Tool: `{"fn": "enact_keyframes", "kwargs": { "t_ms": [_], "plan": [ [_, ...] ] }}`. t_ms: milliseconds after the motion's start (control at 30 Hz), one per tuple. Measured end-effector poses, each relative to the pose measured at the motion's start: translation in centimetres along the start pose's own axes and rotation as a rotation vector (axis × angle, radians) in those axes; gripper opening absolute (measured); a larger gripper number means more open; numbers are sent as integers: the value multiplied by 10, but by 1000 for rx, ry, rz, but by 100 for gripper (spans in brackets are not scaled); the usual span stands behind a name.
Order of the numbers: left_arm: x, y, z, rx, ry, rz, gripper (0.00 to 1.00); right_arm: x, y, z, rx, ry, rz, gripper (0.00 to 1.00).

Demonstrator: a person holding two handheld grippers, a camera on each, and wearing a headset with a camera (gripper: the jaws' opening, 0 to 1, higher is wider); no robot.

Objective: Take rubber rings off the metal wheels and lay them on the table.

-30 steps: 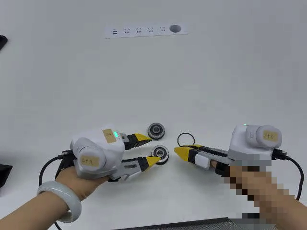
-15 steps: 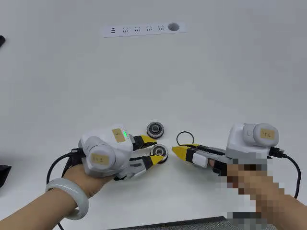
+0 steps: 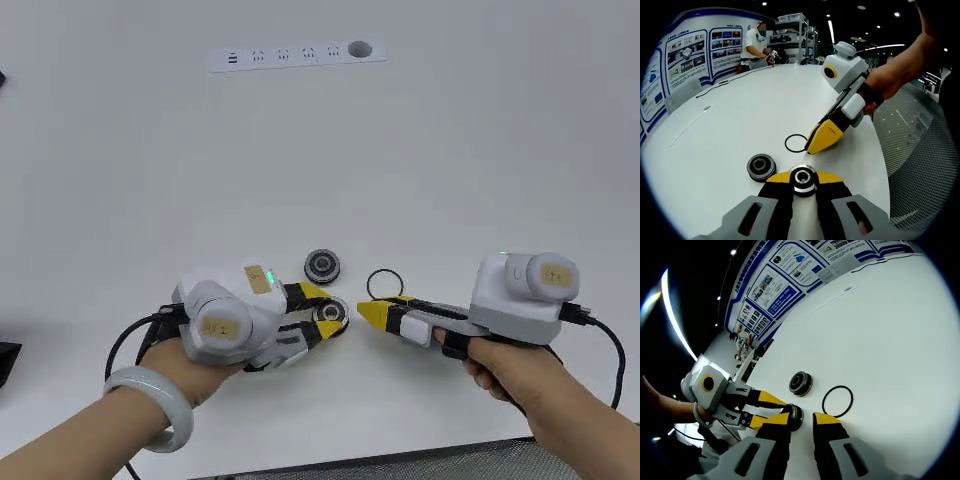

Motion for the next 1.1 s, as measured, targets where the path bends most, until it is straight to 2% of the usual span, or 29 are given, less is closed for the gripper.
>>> {"fn": "enact_keyframes", "kwargs": {
  "t_ms": [233,567,1100],
  "plan": [
    [-2,-1,0,1,2,0,14,-2,0,-2,3,17,-15,18],
    [-2,-1,0,5,5,-9,14,-5,-2,-11,-12,42,-23,18],
    [-3,-4,-1,11,12,-3,14,-6,-2,-22,-26,93,-76,18]
  ]
}}
Point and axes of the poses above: the centre of the closed fingertips' face, and the gripper's own axes: z roughly backward along the fingers, x roughly to its right, y roughly out of its top, the point moved 6 cm from there along z, roughly backward along the fingers, and after that the axes turned 14 degrees about -x, right-handed, at the moved point
